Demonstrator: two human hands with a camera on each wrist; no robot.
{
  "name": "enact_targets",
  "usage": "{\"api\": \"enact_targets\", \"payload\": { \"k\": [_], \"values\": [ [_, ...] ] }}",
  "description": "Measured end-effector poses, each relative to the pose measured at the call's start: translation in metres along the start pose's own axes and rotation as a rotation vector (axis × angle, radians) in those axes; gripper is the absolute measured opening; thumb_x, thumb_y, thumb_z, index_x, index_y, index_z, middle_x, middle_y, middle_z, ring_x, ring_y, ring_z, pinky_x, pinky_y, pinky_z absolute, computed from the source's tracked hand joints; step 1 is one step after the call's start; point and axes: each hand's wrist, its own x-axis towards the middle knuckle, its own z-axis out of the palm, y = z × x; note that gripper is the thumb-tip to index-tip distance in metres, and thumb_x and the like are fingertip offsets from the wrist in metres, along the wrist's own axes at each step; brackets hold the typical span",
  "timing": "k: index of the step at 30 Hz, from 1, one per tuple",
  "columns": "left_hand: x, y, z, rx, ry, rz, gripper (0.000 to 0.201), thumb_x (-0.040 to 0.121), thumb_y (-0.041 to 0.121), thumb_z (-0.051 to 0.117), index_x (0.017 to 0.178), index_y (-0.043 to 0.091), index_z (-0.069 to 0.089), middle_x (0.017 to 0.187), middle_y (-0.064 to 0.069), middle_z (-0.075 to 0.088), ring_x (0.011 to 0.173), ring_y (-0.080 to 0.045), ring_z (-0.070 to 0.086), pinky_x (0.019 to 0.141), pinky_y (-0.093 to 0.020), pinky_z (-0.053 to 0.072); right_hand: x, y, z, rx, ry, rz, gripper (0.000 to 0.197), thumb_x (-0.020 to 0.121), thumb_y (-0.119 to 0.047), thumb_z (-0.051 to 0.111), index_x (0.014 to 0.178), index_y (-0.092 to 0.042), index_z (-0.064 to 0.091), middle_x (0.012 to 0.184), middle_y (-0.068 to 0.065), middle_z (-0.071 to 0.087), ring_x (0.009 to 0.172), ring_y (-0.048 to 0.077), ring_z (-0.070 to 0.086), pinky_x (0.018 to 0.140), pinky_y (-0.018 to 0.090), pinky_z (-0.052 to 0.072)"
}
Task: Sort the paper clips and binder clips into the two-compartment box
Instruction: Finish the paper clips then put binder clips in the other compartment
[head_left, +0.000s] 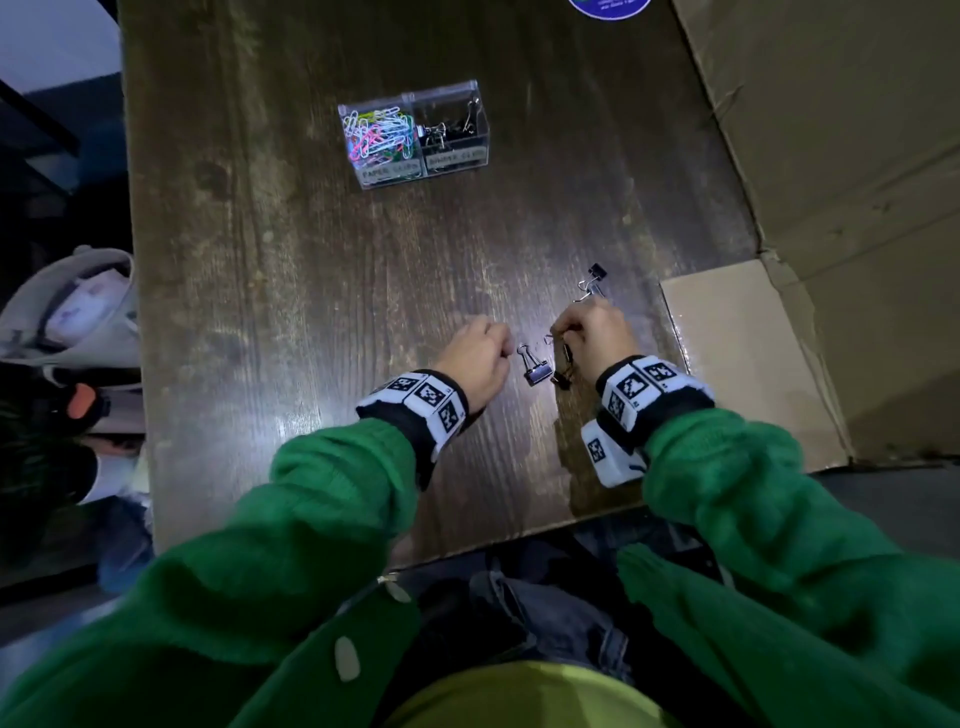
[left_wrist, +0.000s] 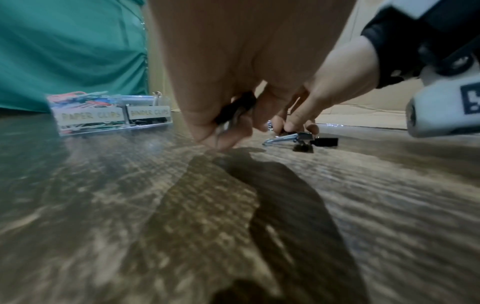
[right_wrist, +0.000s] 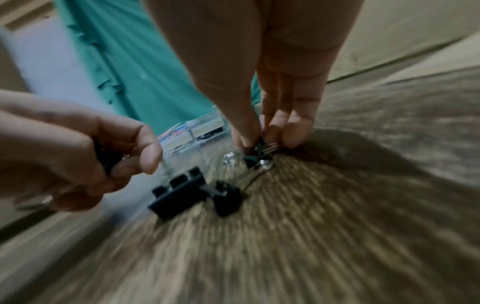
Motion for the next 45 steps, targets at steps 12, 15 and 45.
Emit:
{"api": "enact_targets", "payload": {
  "k": [12,15,45],
  "values": [
    [0.015,0.012,0.004,0.239,-0.049,0.144,0.042,0.084,0.044,0.059,0.109,0.011,0.052,0.112,-0.004,0.048,0.099,-0.017,0.049,0.075,-0.030,0.045,-0.012,0.025,-0.018,0.336,0.198,0.212,0.023,0.090,-0.003,0.045,0.079,0.003,0.064,0.091,0.019,0.059,0.083,0.020,0.052,0.075,0.024,0.038],
    [0.012,0.009,0.003,0.340,0.010,0.170,0.039,0.088,0.043,0.053,0.107,0.009,0.050,0.115,-0.006,0.054,0.107,-0.022,0.049,0.078,-0.035,0.050,-0.021,0.026,-0.019,0.142,0.069,0.148,0.020,0.095,-0.012,0.043,0.092,-0.005,0.062,0.071,0.006,0.055,0.067,0.020,0.051,0.050,0.021,0.027],
    [0.026,-0.004,-0.003,0.111,-0.151,0.014,0.025,0.091,0.030,0.050,0.104,0.009,0.044,0.100,-0.013,0.061,0.080,-0.025,0.055,0.069,-0.034,0.045,0.057,0.033,-0.036,0.358,0.149,0.447,0.048,0.090,-0.044,0.052,0.069,-0.002,0.057,0.065,0.015,0.056,0.065,0.023,0.051,0.060,0.028,0.037]
  ]
}}
